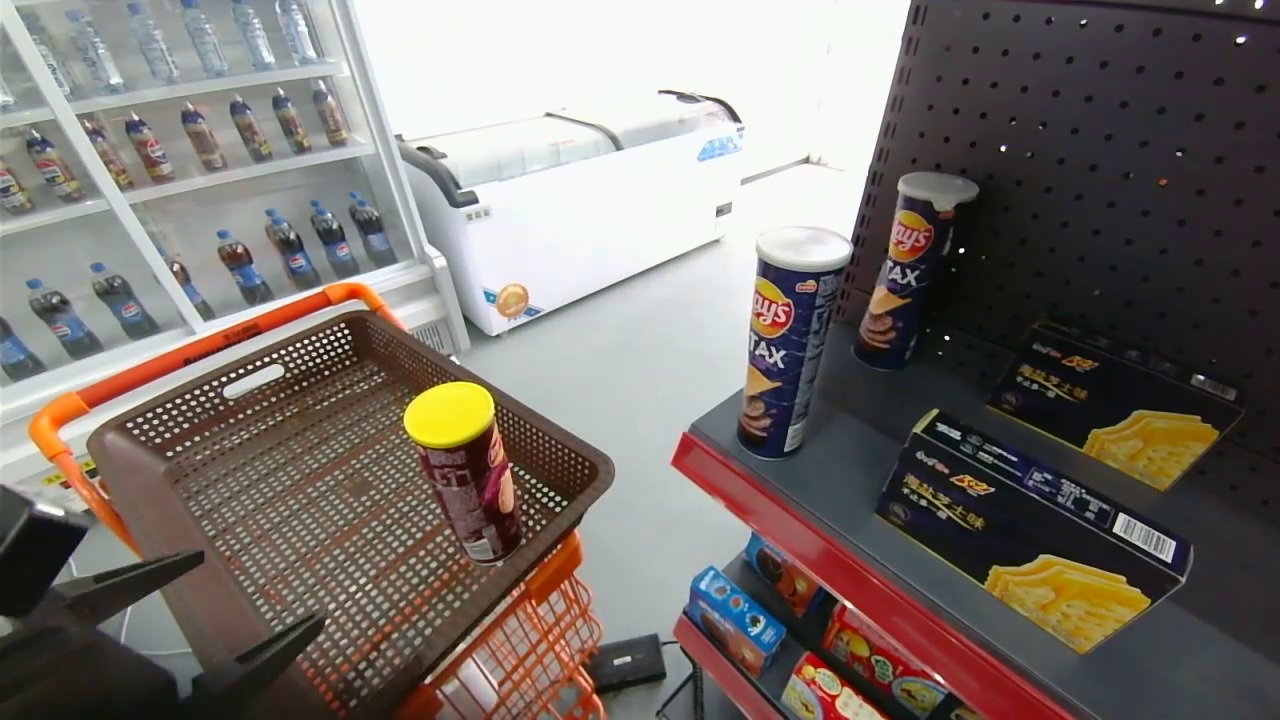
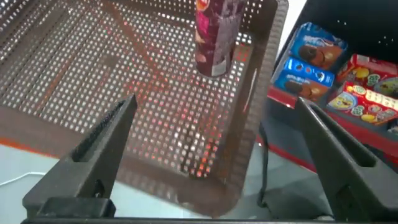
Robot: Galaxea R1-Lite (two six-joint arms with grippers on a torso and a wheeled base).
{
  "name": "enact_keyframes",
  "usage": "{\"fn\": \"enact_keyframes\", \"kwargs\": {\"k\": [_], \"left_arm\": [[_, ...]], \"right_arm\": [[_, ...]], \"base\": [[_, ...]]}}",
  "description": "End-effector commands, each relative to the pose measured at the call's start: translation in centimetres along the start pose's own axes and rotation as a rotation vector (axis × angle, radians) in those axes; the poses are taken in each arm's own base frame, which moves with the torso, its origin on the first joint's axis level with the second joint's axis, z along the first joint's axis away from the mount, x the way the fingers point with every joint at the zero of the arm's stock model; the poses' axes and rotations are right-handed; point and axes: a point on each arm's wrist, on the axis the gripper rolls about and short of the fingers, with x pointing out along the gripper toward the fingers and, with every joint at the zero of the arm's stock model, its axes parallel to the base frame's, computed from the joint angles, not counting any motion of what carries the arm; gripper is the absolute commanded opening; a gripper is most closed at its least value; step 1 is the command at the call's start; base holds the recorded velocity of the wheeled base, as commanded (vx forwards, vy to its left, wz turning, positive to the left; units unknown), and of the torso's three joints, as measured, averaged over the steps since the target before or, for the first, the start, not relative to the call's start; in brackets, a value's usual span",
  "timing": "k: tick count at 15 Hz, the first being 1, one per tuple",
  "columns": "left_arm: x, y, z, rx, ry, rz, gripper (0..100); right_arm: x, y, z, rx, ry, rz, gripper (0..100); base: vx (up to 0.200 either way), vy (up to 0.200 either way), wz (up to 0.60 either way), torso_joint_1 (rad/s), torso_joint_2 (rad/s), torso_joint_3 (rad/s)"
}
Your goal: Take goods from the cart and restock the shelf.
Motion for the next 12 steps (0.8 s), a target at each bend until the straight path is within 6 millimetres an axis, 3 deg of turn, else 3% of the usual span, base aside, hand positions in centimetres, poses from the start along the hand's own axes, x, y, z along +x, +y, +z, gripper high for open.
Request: {"fn": "enact_keyframes", "kwargs": {"k": [1,8,12], "left_arm": [[4.3,0.4,-0.3,-0.006,0.074,-0.018,100],[12.6,0.5,0.7,0.005,0.007,-0.056,100],[15.6,-0.1,0.1,0.016,0.006,-0.086,100]], "right_arm": [[0.0,0.0,0.0,-0.001,0.001,0.0,100],[0.0,0.0,0.0,-0.001,0.001,0.0,100],[0.0,0.0,0.0,-0.001,0.001,0.0,100]], "base": [[0.0,0.0,0.0,0.0,0.0,0.0],[0.0,0.0,0.0,0.0,0.0,0.0],[0.0,0.0,0.0,0.0,0.0,0.0]]}}
